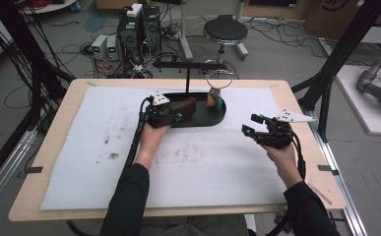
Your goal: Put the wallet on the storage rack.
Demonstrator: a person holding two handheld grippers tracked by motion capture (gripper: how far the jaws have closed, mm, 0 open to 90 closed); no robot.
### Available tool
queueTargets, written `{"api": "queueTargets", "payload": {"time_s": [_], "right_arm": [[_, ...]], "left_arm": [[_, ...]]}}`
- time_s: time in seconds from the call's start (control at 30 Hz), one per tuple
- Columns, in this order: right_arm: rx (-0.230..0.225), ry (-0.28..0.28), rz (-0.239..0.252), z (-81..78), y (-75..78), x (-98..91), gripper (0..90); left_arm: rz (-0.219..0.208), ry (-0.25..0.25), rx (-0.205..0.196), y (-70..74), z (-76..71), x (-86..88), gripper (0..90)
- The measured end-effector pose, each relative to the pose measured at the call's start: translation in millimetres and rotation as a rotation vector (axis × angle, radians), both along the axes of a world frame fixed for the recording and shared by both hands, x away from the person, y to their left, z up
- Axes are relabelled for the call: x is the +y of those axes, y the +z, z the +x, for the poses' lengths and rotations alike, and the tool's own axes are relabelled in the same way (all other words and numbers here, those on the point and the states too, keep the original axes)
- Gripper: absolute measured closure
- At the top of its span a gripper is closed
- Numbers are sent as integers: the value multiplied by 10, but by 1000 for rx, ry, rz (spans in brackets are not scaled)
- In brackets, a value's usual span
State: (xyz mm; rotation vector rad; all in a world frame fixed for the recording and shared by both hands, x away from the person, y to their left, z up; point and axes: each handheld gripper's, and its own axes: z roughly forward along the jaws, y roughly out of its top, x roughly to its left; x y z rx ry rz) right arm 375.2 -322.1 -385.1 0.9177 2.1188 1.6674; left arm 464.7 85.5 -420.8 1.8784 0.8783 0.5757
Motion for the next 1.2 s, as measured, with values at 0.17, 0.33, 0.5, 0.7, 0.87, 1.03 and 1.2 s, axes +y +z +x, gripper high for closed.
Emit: {"api": "queueTargets", "payload": {"time_s": [0.17, 0.33, 0.5, 0.7, 0.87, 1.03, 1.2], "right_arm": [[1, -1, -2, -4, 2, 5, 285], [5, -6, -1, -5, 2, -11, 284], [5, -20, -6, -8, 0, -30, 284], [7, -41, -23, -14, -4, -41, 284], [17, -71, -41, -9, -17, -58, 284], [30, -115, -64, -10, -27, -75, 283], [41, -159, -81, -21, -33, -104, 279]], "left_arm": [[22, -19, -21, 101, -84, 44, 300], [5, -50, -42, 210, -242, 114, 300], [-26, -76, -46, 305, -422, 227, 299], [-60, -72, -58, 371, -667, 435, 290], [-104, -46, -54, 358, -850, 671, 267], [-117, -28, -55, 359, -979, 893, 257], [-102, -30, -53, 362, -1089, 1064, 254]]}}
